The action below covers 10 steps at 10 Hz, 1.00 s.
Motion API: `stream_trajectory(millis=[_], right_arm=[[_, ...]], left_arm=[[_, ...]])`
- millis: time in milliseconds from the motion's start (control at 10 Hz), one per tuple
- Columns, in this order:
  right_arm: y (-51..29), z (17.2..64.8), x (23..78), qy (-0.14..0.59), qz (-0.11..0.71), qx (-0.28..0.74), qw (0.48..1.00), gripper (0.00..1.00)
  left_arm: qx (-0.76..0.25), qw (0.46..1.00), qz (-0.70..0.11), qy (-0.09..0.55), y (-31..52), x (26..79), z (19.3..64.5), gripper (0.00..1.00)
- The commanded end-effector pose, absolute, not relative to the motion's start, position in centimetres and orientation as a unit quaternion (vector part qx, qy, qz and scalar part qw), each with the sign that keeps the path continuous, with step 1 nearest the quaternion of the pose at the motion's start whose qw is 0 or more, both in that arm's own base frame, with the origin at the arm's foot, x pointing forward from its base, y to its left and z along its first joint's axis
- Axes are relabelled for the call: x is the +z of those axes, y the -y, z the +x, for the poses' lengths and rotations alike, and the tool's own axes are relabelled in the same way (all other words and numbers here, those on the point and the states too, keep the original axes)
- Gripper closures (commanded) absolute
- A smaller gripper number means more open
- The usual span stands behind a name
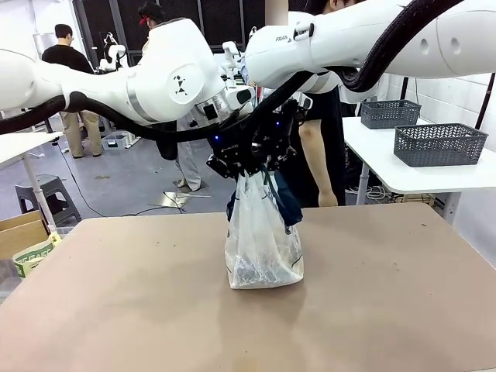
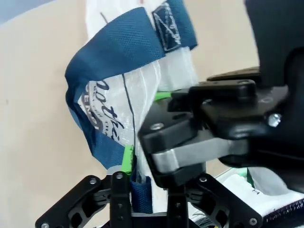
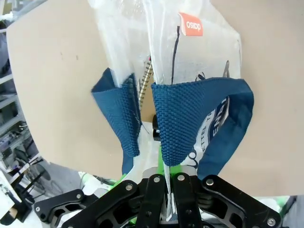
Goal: Transfer purchased items from the store into the shopping bag.
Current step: Move the Reusable shopping bag to the right side of the table.
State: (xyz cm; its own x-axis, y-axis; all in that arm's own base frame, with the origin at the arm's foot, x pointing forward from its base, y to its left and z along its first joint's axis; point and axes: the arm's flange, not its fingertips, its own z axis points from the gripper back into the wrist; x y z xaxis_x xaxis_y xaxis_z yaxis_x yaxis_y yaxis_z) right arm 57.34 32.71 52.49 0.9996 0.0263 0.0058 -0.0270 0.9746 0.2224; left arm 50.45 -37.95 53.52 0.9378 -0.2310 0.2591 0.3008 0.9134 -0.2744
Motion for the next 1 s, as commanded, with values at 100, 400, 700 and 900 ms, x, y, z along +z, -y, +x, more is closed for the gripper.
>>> stream_trajectory(millis=[100,400,700,900], right_arm=[[-33.1,58.1,52.8,0.018,0.119,0.008,0.993,1.0],[-33.2,58.1,52.9,0.018,0.118,0.01,0.993,1.0],[-33.2,58.1,52.8,0.016,0.114,0.01,0.993,1.0],[-33.3,58.2,52.7,0.014,0.111,0.011,0.994,1.0]], left_arm=[[-0.148,0.962,-0.204,0.103,36.2,52.7,49.5,0.0],[-0.153,0.96,-0.208,0.112,35.9,53.3,48.9,0.0],[-0.165,0.955,-0.215,0.12,36.1,53.8,48.7,0.0],[-0.168,0.952,-0.221,0.125,36.1,53.9,48.6,0.0]])
